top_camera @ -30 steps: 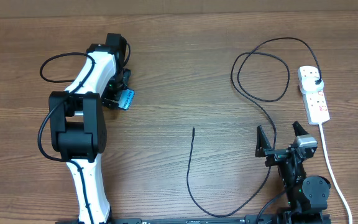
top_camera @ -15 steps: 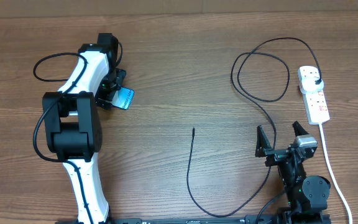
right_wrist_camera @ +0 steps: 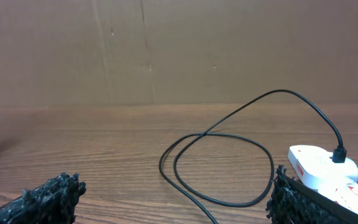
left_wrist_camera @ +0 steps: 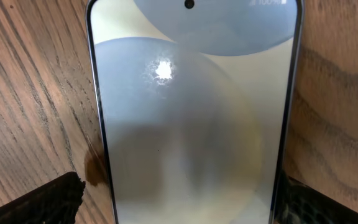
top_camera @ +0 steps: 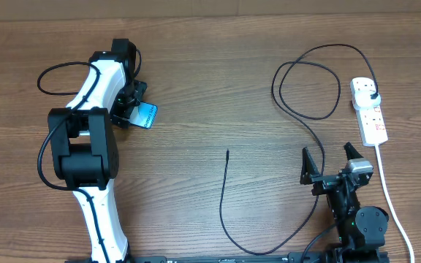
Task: Plug charger to phone and switch on socket
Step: 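Close the left gripper on the phone's sides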
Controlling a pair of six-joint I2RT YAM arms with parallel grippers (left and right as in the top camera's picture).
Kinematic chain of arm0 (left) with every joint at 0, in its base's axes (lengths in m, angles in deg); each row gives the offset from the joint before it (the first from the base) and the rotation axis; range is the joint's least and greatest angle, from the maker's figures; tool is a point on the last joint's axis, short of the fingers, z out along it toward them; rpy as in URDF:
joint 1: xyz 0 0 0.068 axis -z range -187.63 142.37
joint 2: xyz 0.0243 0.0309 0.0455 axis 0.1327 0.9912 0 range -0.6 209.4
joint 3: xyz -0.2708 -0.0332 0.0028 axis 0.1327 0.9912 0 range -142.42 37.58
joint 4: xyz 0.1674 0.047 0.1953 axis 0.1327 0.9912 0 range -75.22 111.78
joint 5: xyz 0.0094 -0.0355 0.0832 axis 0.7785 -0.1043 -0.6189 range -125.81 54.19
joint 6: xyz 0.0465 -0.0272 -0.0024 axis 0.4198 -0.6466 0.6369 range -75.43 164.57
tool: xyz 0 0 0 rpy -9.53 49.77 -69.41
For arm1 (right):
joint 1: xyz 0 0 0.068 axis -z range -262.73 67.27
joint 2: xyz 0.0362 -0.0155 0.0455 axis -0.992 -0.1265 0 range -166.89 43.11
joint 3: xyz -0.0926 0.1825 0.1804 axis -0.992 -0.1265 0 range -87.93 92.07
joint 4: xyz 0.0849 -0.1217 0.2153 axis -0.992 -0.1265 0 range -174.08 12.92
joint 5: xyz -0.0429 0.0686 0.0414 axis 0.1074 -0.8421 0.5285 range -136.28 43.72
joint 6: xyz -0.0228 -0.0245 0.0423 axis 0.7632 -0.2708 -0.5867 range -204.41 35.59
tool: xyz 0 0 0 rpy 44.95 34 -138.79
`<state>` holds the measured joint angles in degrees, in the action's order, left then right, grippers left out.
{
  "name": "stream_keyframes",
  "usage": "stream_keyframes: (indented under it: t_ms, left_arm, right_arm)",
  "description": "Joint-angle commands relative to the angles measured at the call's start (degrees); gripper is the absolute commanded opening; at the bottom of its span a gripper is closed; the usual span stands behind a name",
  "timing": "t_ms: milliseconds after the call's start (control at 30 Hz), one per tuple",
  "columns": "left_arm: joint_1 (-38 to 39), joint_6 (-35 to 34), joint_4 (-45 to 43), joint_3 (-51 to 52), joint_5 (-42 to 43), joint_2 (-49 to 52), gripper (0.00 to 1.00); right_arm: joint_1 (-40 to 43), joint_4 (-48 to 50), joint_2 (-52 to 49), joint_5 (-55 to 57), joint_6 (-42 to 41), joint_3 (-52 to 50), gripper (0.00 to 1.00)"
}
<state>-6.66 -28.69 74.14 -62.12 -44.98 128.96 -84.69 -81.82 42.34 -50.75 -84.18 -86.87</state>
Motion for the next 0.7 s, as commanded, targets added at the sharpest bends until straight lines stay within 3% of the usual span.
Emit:
stream_keyframes:
  t_ms: [0,500,667]
  left_arm:
    - [-0.46,0.81,-0.15,0.70,0.07,2.34,1.00]
    - [1.22,0.79,-4.13,2.43,0.24,2.34,1.00]
    - [1.60,-2.27,-4.37,4.33,0.37,2.34,1.00]
  right_arm:
    - [0.15,0.20,0.61,0.37,0.15,-0.61,1.00]
    - [0.15,0.22,0.61,0.37,0.15,-0.61,1.00]
    - [0.15,0.20,0.61,0.37,0.15,-0.61,1.00]
